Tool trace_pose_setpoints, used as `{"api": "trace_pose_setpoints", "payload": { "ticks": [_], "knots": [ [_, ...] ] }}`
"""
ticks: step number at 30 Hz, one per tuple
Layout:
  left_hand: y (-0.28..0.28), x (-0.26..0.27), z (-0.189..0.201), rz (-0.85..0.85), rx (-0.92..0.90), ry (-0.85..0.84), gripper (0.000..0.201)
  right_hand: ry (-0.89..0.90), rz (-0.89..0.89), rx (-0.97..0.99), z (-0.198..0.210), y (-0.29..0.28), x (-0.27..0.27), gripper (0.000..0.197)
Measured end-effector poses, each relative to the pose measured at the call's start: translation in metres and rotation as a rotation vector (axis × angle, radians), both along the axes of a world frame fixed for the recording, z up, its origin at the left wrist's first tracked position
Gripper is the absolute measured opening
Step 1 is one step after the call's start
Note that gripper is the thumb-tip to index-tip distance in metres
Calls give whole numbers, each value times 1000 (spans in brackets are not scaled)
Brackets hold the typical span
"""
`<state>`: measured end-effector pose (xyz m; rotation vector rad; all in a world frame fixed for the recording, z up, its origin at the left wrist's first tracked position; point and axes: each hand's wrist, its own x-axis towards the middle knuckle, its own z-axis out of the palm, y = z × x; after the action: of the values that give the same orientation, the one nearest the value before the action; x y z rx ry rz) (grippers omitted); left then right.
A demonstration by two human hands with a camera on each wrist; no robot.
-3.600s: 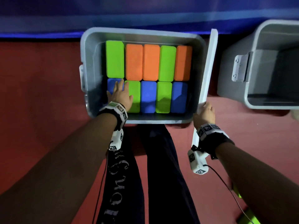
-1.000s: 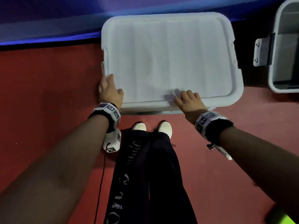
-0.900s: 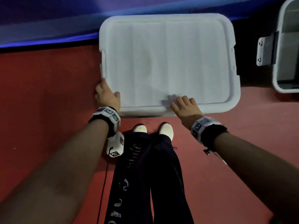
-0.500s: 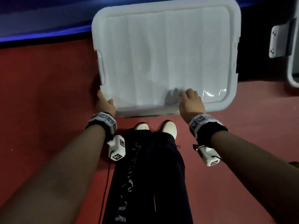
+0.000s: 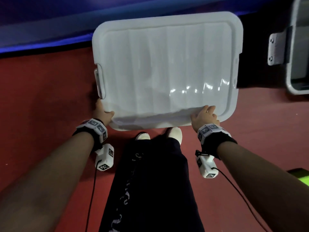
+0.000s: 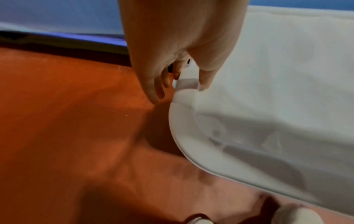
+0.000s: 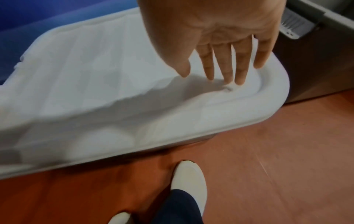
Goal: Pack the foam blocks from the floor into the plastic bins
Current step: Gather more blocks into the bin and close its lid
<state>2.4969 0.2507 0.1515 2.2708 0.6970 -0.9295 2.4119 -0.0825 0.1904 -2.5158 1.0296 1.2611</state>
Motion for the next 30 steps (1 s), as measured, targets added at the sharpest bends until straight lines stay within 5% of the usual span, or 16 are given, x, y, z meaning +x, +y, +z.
{"api": "trace_pose_setpoints", "payload": {
  "ticks": [4, 8, 13, 18, 26, 30],
  "knots": [
    [-14, 19, 5, -81, 172, -47, 61, -142, 41, -128, 9, -38, 32, 38],
    [-32, 33, 0, -6, 126, -52, 75, -412, -280, -165, 2, -88, 65, 58],
    [-36, 36, -16, 77, 148, -37, 76, -330, -563, 104, -16, -138, 93, 73],
    [-25, 39, -21, 115, 115, 3, 71, -270, -589, 293, -20, -149, 90, 67],
    [-27, 39, -18, 159, 95, -114, 60, -318, -611, 238, -28, -164, 83, 89],
    [-35, 36, -11, 151, 155, -111, 63, -368, -484, 200, -22, -164, 89, 62]
  ]
}}
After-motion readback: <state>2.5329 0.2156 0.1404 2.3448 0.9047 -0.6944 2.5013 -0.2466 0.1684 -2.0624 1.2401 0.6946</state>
